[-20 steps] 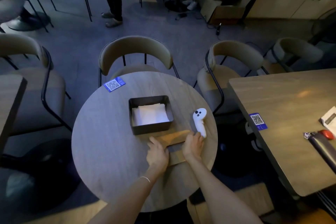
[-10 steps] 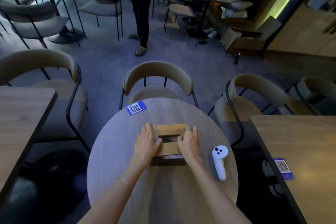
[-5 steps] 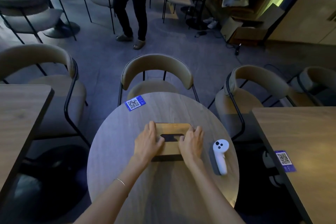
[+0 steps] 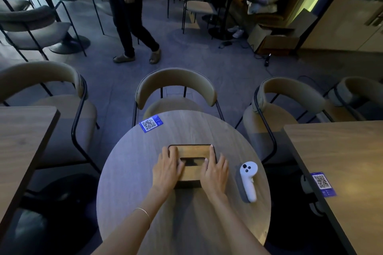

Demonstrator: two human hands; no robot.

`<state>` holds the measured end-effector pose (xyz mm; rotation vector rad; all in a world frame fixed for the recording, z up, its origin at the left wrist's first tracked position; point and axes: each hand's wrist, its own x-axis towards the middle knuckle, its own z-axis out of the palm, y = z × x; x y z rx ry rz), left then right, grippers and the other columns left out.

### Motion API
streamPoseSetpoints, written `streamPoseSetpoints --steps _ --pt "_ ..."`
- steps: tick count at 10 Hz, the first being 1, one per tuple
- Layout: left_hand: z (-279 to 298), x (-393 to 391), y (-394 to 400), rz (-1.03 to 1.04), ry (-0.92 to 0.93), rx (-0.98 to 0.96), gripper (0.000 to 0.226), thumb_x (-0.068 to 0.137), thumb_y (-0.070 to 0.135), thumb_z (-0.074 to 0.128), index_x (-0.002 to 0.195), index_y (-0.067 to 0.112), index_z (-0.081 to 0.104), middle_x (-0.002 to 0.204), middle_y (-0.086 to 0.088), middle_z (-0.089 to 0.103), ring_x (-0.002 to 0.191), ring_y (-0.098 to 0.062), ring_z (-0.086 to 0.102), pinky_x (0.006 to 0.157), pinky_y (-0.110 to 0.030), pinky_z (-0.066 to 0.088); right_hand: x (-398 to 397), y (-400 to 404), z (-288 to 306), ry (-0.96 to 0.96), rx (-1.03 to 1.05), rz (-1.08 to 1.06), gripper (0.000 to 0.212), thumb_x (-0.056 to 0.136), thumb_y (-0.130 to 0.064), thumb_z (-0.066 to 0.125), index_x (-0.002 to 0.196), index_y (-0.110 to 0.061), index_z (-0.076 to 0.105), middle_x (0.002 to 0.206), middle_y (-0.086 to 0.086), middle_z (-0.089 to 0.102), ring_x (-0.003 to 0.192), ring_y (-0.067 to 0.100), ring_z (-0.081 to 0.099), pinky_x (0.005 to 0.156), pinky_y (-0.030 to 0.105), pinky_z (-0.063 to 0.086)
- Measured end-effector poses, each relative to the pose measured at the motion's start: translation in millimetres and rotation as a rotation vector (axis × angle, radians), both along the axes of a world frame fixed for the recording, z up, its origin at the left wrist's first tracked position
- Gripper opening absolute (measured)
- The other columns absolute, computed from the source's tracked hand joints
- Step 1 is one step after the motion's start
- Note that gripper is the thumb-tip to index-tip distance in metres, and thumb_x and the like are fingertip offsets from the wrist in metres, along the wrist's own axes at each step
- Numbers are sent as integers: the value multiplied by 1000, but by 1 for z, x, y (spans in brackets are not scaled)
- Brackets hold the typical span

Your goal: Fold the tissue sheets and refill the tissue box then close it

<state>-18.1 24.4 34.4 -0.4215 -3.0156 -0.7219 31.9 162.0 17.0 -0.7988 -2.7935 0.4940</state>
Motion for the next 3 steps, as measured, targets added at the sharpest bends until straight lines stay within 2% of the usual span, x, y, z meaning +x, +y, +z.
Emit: streamPoseSetpoints --steps 1,2,3 --pt "1 -2 -2 -39 -7 9 32 89 37 52 111 14 50 103 -3 55 76 -6 42 54 -13 28 0 4 4 -83 -76 37 56 99 -37 33 152 -25 19 144 19 40 129 30 43 101 43 44" --pt "26 -25 -2 -10 -181 33 38 89 52 47 96 16 54 90 1 61 77 -11 57 62 -23 49 -10 16 32 -144 -271 40 54 99 -42 34 149 -24 22 151 14 30 139 26 31 109 38 34" --pt "78 -65 1 34 -255 248 61 86 65 38 66 12 60 60 0 62 58 -13 63 72 -33 58 -52 34 86 125 -651 -78 43 97 -39 45 130 -12 45 133 11 51 124 25 50 94 32 42"
